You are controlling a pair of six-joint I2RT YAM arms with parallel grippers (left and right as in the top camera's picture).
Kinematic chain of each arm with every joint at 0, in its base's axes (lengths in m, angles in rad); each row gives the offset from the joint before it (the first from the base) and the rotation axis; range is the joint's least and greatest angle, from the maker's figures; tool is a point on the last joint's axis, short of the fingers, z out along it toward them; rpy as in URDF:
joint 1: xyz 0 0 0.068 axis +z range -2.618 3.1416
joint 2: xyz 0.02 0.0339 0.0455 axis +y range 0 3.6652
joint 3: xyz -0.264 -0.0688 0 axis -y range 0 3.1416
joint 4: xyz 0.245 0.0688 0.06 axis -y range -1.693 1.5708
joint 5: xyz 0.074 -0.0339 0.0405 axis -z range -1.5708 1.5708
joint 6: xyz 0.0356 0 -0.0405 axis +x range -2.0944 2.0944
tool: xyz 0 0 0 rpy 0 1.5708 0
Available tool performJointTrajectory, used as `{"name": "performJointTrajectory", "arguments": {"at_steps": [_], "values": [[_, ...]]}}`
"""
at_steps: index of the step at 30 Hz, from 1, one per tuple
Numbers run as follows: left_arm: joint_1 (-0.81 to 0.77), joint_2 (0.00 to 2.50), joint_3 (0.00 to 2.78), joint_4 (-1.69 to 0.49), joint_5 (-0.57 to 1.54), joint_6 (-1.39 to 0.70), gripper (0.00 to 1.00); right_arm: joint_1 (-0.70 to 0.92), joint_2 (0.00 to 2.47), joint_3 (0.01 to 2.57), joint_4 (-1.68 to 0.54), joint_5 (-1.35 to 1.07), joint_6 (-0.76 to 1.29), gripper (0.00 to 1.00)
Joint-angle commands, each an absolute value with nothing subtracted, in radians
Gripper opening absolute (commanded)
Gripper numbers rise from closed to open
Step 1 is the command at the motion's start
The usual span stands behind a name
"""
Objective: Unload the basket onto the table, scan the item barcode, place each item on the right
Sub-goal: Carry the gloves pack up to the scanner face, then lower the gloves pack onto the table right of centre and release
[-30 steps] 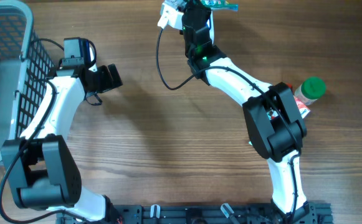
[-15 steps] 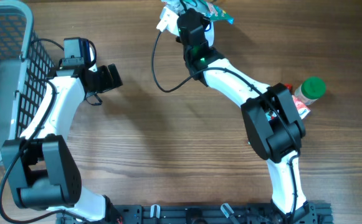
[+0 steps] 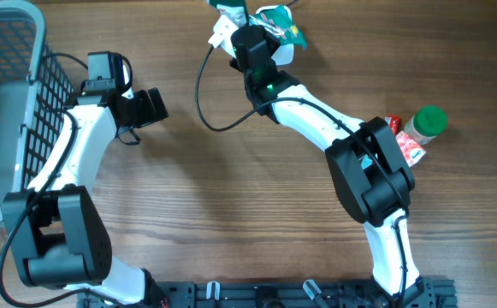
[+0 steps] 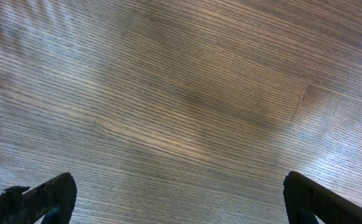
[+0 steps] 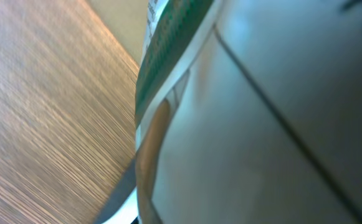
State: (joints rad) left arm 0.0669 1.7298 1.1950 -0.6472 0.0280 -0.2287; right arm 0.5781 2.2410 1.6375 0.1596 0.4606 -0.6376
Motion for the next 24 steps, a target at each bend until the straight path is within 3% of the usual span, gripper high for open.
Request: {"name": "performJointTrajectory", "arguments": {"at_steps": [1,10,16,21,24], "values": [[0.075,1.738,1.197,-0.646,0.033,-0.216,1.0,0.577,2.246,1.649,0.164,0.452,-0.481,0.04],[0.075,1.738,1.197,-0.646,0.033,-0.216,1.0,0.527,2.019,1.649,0.024,0.447,-0.43,0.04],[0.075,1.738,1.197,-0.646,0.033,-0.216,1.0,0.483,1.798,1.649,-0.511,0.159,-0.243,0.05],[0.075,1.738,1.197,-0.646,0.033,-0.216,1.0,0.424,1.768,1.641,-0.985,-0.102,-0.067,0.16],[0.075,1.739,1.197,-0.646,0.033,-0.216,1.0,0.4,1.777,1.599,-1.145,-0.139,-0.015,0.22]]}}
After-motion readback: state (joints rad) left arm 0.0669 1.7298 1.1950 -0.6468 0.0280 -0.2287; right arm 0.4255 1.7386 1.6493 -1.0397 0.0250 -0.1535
